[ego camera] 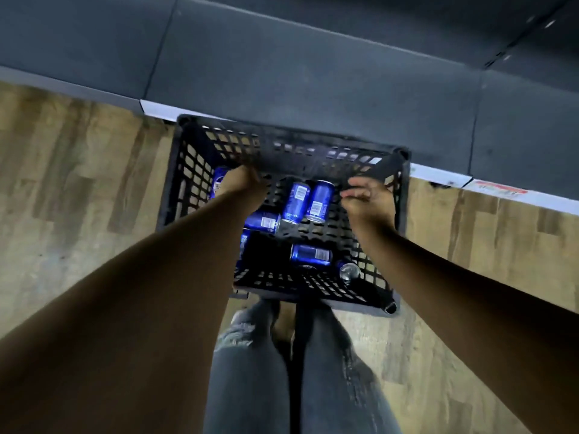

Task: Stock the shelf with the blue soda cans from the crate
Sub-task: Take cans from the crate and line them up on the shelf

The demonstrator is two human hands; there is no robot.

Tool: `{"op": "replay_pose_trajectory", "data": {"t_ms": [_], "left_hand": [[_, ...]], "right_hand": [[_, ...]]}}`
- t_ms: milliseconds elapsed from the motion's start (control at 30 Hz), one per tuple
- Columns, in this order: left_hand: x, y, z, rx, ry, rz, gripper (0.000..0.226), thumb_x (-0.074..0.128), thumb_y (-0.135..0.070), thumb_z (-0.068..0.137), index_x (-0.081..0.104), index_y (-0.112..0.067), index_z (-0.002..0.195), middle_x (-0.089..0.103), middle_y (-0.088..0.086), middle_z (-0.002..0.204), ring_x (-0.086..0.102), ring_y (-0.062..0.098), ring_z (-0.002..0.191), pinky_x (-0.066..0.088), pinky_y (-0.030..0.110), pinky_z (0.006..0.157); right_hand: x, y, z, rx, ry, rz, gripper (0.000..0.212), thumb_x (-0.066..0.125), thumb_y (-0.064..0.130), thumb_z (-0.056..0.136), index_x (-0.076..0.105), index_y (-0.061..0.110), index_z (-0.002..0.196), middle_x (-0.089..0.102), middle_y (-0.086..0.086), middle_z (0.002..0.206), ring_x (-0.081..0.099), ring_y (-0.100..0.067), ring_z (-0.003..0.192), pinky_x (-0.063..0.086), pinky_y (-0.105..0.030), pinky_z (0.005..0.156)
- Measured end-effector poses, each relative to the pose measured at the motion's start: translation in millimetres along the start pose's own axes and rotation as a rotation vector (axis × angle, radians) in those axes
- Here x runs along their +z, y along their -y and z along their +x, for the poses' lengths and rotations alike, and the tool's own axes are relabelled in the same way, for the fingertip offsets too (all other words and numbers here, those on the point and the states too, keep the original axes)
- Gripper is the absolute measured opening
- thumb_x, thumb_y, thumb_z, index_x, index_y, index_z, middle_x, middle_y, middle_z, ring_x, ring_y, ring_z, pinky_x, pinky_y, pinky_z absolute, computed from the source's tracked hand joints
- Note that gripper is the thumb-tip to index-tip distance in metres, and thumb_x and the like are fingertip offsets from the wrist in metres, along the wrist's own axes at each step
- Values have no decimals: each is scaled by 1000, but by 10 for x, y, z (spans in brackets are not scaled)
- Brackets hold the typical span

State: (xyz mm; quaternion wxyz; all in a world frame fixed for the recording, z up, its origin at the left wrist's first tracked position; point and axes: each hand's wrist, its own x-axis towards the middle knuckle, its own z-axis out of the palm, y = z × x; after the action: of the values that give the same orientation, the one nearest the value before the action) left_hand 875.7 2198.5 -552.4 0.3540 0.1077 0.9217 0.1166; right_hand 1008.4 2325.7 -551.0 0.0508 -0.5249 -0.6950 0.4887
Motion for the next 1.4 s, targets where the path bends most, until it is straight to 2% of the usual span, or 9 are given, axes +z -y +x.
{"op": "replay_pose_trajectory", "data": {"t_ms": [167,300,500,633,767,900,1100,1233,1400], "left_hand": [[821,325,635,57,52,69,32,43,-8,95,58,6,119,59,24,123,55,39,113,47,32,82],[1317,615,1104,170,69,179,31,43,-6,93,59,5,117,60,24,121,56,40,110,47,32,80],[1758,599,1769,538,-48,424,28,45,-11,92,54,-4,117,57,19,122,54,36,111,42,39,85],[2069,573,1975,655,-72,520,28,45,-8,90,51,-3,117,54,18,122,51,35,114,42,40,87],[2171,706,2035,687,-82,498,27,47,-13,90,47,-4,116,55,18,119,51,35,111,42,40,82],[2186,812,2061,672,-72,486,24,42,-20,95,52,-4,111,58,17,117,54,34,108,41,37,80],[2218,808,1998,589,-26,452,25,40,-18,97,51,-3,114,59,21,117,54,36,107,40,35,78],[2238,751,1968,512,22,459,28,37,-17,98,50,-3,118,57,20,123,53,35,112,41,35,85],[2241,744,1923,468,47,454,31,35,-21,98,52,-4,119,55,19,127,51,34,116,40,36,91]], "right_hand": [[635,-898,537,34,-9,-93,33,49,-5,84,62,7,112,69,-13,101,63,-25,94,47,-26,81],[921,-1407,826,-100,204,-305,45,48,-8,82,57,9,123,62,-8,106,56,-22,99,41,-12,72],[1191,-1975,1296,-674,383,-1149,58,61,3,77,48,7,134,40,-17,142,35,-38,130,33,-46,101],[1271,-2286,1602,-1003,297,-1327,64,66,5,48,58,6,112,58,-25,120,51,-44,109,45,-58,86],[1240,-2369,1791,-1217,196,-1375,61,57,4,60,42,14,119,47,-21,128,37,-38,115,40,-57,94],[1210,-2373,1884,-1209,167,-1442,87,79,-5,47,40,15,122,45,-24,134,33,-40,122,32,-58,98],[1239,-2381,1863,-1167,155,-1437,86,81,-5,50,39,11,124,48,-25,137,29,-40,126,18,-54,101],[1310,-2410,1864,-1247,95,-1390,47,44,4,75,46,5,122,50,-25,135,33,-42,125,23,-51,100],[1342,-2358,1758,-1078,116,-1484,44,27,11,73,42,5,114,61,-27,119,59,-47,107,49,-56,83]]}}
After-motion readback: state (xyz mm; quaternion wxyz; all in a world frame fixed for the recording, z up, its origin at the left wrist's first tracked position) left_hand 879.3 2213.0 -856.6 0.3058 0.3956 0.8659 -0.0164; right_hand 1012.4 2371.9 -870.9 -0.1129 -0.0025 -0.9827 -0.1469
